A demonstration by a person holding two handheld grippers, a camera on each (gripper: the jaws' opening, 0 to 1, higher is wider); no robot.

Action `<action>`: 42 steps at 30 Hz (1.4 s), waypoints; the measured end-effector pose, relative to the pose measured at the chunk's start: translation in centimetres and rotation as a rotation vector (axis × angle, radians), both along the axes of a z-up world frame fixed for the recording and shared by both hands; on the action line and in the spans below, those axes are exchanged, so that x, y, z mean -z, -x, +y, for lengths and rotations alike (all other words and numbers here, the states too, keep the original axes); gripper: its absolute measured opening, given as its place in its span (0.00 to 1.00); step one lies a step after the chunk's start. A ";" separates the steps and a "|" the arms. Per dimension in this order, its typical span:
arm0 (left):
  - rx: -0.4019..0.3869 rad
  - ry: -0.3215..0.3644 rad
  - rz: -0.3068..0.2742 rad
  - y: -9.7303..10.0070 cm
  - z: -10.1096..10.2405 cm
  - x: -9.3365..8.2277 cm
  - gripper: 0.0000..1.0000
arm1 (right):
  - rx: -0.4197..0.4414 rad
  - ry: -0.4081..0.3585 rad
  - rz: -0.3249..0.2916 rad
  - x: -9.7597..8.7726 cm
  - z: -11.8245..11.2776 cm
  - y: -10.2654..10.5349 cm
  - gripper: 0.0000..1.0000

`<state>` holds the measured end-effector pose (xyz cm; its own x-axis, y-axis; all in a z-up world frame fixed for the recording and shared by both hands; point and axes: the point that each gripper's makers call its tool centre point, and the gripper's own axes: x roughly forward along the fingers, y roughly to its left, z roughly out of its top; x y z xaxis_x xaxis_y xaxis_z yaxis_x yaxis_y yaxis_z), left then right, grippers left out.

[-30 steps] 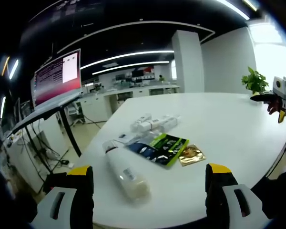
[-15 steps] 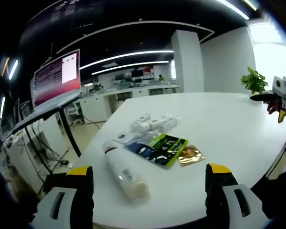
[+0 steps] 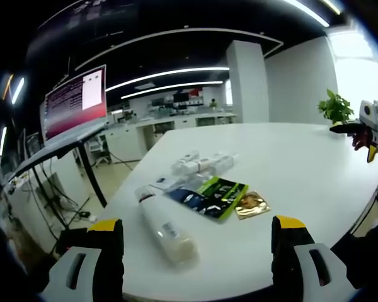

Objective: Arrange the skincare products in the storage area until every visible bottle or jar stands upright without overlapping.

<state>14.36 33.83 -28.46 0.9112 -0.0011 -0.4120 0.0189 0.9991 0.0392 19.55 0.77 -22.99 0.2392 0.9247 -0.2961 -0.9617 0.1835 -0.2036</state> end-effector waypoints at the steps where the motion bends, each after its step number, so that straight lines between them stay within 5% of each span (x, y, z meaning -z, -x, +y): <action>1: 0.000 0.001 -0.001 0.0 0.0 0.0 1.00 | 0.000 0.000 0.000 0.0 0.0 0.0 0.94; 42: -0.012 0.013 -0.010 0.8 0.1 0.2 1.00 | 0.010 -0.008 -0.011 -0.4 -0.4 0.5 0.94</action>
